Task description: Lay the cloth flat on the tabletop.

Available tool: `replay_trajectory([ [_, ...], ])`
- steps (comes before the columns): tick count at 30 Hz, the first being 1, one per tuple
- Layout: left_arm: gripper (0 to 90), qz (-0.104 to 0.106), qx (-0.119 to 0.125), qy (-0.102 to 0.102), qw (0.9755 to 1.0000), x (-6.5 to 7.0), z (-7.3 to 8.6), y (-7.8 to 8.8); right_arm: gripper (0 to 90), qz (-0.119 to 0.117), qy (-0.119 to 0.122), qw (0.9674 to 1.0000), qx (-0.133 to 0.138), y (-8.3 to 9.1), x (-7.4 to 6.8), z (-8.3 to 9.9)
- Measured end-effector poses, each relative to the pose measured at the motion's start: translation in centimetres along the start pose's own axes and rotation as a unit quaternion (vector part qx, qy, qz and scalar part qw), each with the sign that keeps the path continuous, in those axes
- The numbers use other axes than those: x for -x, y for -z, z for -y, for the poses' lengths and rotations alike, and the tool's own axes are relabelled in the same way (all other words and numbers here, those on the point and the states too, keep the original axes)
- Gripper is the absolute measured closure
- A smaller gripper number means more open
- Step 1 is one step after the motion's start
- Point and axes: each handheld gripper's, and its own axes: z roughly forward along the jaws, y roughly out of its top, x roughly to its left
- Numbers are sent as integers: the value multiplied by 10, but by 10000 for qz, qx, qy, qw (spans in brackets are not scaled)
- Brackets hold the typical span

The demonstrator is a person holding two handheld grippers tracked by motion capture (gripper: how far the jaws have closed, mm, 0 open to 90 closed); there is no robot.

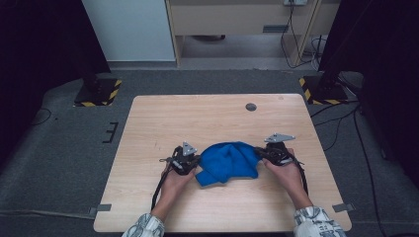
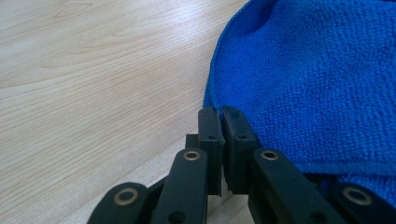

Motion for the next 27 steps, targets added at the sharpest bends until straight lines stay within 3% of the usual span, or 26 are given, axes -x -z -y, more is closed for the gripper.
replay_trajectory([
  [6,873,-31,364,174,9992,-4,-9,15,868,-24,-12,9999,152,9,-1,-5],
  [14,874,24,748,127,9971,-2,-37,35,869,-25,64,9990,444,28,-6,-21],
  [20,874,4,871,101,9961,-1,-49,41,869,12,144,9985,523,40,-8,-30],
  [27,875,-15,910,116,9958,-4,-56,43,869,61,187,9986,481,37,-6,-37],
])
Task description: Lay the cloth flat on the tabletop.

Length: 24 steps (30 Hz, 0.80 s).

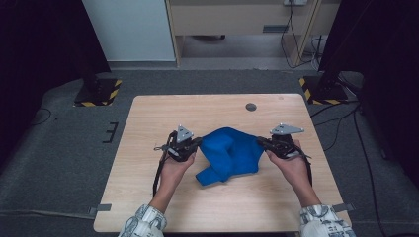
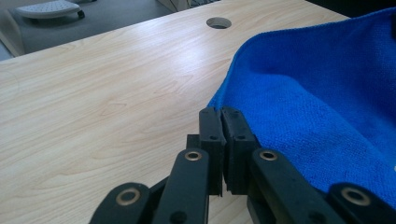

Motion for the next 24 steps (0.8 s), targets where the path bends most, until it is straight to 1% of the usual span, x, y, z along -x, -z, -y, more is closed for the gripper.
replay_trajectory([
  [6,876,-3,63,23,10000,-1,-2,2,869,39,-30,10000,27,-1,5,-2],
  [10,876,-22,76,-12,10000,-1,-5,3,869,60,-51,9999,86,5,7,-4],
  [12,876,-24,89,-42,9999,-1,-8,4,869,67,-44,9999,86,9,7,-6],
  [15,876,-32,115,-88,9999,-1,-15,5,869,89,-17,9998,159,16,8,-8],
  [19,880,16,127,-143,9998,-1,-22,5,869,145,-18,9998,154,22,7,-10],
  [23,880,-3,192,-126,9997,0,-27,8,869,140,-77,9997,162,25,8,-11],
  [24,879,-11,204,-127,9997,0,-27,9,869,139,-51,9997,182,27,8,-12],
])
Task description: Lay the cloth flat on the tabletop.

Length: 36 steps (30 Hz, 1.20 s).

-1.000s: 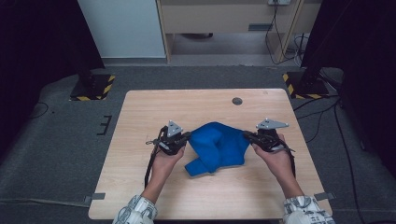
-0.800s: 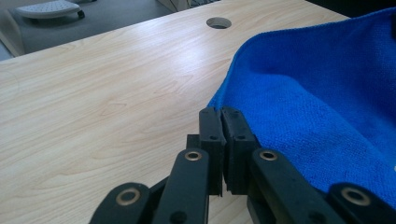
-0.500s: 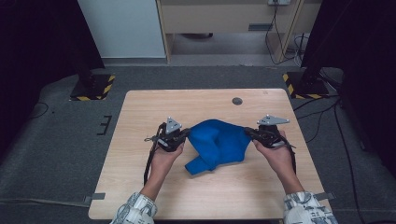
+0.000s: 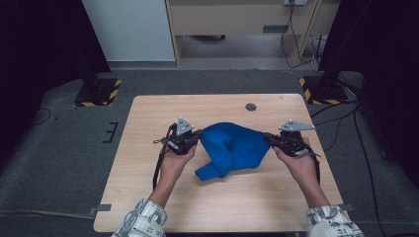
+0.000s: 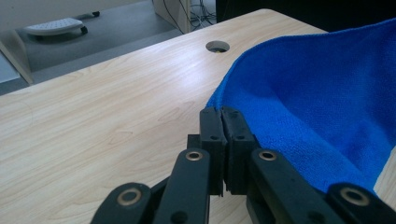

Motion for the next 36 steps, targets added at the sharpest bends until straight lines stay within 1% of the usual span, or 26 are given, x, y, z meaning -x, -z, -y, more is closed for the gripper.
replay_trajectory([
  [2,880,-20,6,3,10000,-1,-1,2,869,-11,-20,10000,23,2,-1,-2],
  [7,880,-77,22,12,10000,-6,-4,7,869,23,72,9999,152,9,-4,-8],
  [12,879,-92,46,60,9999,-11,-7,8,870,27,161,9997,193,17,-8,-16],
  [15,880,-99,45,49,9999,-11,-9,8,870,-10,190,9994,290,21,-14,-21],
  [20,880,-121,55,51,9999,-12,-11,7,869,-68,364,9988,311,27,-27,-29],
  [24,880,-124,64,23,9999,-14,-12,9,868,-86,514,9980,357,33,-34,-36],
  [25,879,-133,76,35,9999,-15,-12,10,869,-81,514,9979,387,35,-35,-38],
  [28,880,-151,107,40,9998,-18,-11,13,869,-36,529,9976,447,41,-32,-42],
  [31,880,-122,134,73,9998,-19,-12,17,868,37,482,9978,450,42,-24,-41],
  [33,879,-47,226,80,9997,-14,-14,24,868,56,438,9982,394,38,-18,-38],
  [35,879,-13,274,-13,9996,-9,-16,30,868,87,376,9987,338,32,-11,-35],
  [36,879,-1,276,-18,9996,-7,-17,32,868,100,324,9989,316,30,-8,-34],
])
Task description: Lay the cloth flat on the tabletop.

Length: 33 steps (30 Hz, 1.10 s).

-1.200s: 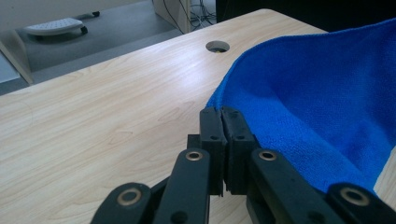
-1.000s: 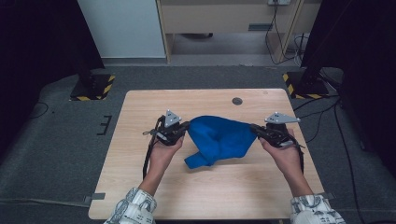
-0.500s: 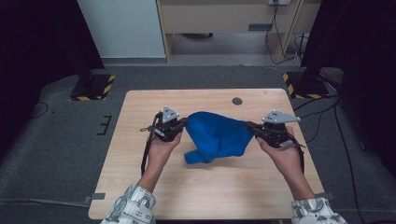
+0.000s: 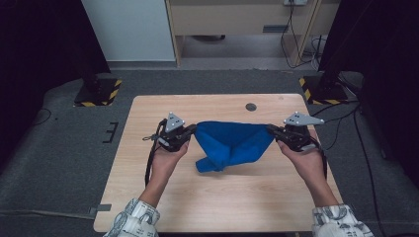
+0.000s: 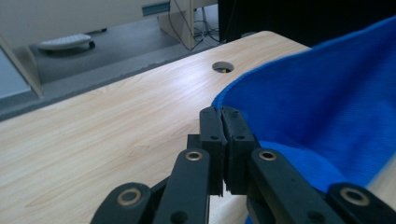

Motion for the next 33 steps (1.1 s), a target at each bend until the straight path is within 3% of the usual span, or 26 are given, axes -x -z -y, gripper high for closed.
replay_trajectory([
  [7,879,15,5,-9,10000,-1,-1,5,868,9,-236,9997,-54,-9,13,10],
  [13,878,65,48,-1,10000,3,-1,8,868,-27,-227,9997,-40,-11,14,13],
  [16,878,65,74,-94,9999,8,-3,14,868,-54,-213,9998,-9,-8,12,12],
  [20,878,135,121,-71,9998,11,-7,23,869,-78,-200,9997,69,1,10,10],
  [26,877,132,287,-132,9994,16,-17,42,869,-83,-41,9996,268,26,2,-1],
  [29,876,109,250,-135,9995,14,-20,41,868,-62,8,9996,272,32,1,-5],
  [33,875,90,140,-62,9998,8,-20,30,868,-44,-9,9999,129,20,7,-5],
])
